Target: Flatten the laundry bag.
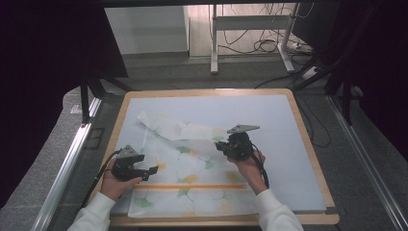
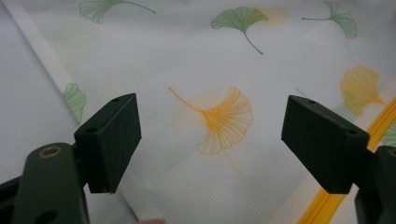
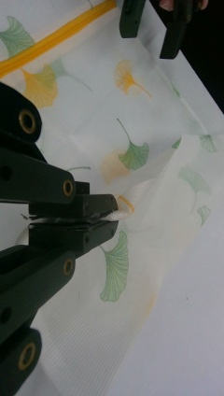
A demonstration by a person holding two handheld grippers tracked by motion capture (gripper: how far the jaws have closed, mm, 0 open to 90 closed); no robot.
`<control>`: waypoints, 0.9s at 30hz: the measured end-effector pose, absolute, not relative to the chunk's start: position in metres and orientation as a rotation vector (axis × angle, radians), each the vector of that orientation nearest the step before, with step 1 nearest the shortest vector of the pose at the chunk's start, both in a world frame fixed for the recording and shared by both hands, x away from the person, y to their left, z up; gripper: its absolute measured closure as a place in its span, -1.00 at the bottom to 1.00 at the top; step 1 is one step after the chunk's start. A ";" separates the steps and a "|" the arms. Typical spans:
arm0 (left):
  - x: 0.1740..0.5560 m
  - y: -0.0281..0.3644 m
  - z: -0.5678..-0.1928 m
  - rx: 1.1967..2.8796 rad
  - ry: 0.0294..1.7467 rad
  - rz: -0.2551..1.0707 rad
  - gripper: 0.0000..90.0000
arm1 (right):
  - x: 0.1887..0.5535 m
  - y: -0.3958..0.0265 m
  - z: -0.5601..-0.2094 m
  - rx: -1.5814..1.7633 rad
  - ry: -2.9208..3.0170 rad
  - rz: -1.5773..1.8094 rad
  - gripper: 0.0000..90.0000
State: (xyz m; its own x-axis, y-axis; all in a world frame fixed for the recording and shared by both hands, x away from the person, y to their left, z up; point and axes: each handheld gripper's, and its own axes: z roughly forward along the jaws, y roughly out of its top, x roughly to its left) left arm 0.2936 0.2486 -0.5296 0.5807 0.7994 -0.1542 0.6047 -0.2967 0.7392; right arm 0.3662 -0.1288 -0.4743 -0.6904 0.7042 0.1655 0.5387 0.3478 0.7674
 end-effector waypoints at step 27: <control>0.292 0.249 -0.529 2.013 1.107 0.300 -0.56 | 0.418 -0.154 -0.475 1.279 2.299 1.230 0.92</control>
State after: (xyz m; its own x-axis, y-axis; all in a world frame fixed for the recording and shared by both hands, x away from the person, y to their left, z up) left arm 0.2922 0.2486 -0.5289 0.5885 0.7921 -0.1621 0.6021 -0.2955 0.7418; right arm 0.4183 -0.1544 -0.4747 -0.5896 0.7870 0.1816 0.5877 0.2638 0.7649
